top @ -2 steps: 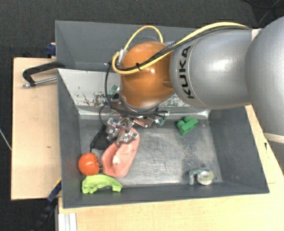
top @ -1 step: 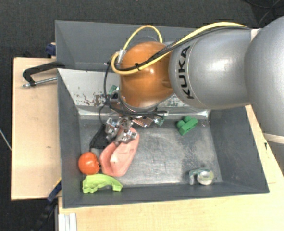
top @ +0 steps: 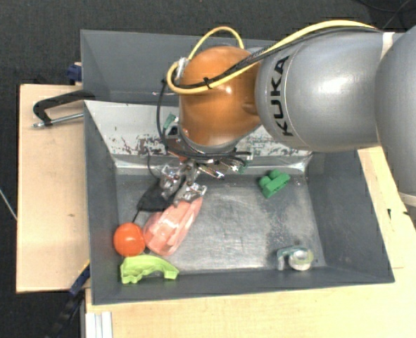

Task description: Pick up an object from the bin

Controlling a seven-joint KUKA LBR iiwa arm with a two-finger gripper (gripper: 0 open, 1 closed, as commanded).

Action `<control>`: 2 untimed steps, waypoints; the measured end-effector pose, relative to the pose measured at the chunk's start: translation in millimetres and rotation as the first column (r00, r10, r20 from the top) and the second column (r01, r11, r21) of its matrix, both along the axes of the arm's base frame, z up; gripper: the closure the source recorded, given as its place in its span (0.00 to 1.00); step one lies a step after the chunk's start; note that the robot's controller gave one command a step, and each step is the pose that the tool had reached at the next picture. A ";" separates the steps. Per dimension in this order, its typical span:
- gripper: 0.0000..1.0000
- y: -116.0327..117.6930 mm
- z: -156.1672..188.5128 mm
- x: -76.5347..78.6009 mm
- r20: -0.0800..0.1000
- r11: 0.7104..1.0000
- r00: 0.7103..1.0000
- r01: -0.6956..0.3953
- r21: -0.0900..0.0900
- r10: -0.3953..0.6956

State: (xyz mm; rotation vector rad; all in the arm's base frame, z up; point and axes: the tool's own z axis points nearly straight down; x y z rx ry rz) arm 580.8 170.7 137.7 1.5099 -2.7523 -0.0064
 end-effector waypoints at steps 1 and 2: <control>1.00 -3.2 41.0 -3.4 0.013 1.000 1.000 0.006 0.002 -0.006; 1.00 -2.0 35.7 -3.4 0.011 1.000 1.000 0.003 0.002 -0.003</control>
Offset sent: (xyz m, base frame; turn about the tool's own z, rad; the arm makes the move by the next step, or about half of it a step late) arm 0.0205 0.0078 0.0109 -0.0300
